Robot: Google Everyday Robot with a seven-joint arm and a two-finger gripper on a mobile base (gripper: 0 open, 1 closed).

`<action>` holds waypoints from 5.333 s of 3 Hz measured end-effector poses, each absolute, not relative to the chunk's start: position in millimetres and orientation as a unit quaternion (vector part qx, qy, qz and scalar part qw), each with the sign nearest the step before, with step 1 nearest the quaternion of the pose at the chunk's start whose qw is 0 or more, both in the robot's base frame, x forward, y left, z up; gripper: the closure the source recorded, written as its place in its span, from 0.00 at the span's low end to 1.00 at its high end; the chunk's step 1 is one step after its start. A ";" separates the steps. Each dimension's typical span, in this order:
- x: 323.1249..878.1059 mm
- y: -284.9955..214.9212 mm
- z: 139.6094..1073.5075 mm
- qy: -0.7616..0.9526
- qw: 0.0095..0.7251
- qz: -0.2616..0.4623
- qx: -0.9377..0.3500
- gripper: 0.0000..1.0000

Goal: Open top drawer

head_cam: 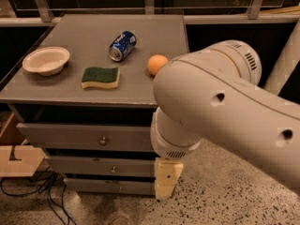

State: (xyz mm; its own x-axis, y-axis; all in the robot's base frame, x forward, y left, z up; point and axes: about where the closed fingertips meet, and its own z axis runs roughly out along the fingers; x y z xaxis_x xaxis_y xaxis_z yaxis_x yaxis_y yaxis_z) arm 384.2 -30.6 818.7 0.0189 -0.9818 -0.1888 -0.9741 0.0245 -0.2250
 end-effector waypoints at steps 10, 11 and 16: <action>511.1 48.8 657.7 0.730 0.117 -0.029 -0.672 0.00; 515.8 50.9 642.1 0.730 0.105 -0.019 -0.675 0.00; 468.4 27.8 651.8 0.741 0.092 0.049 -0.664 0.00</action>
Offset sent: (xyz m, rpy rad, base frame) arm 0.0199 0.0397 -0.0584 0.0012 -0.0262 -0.0355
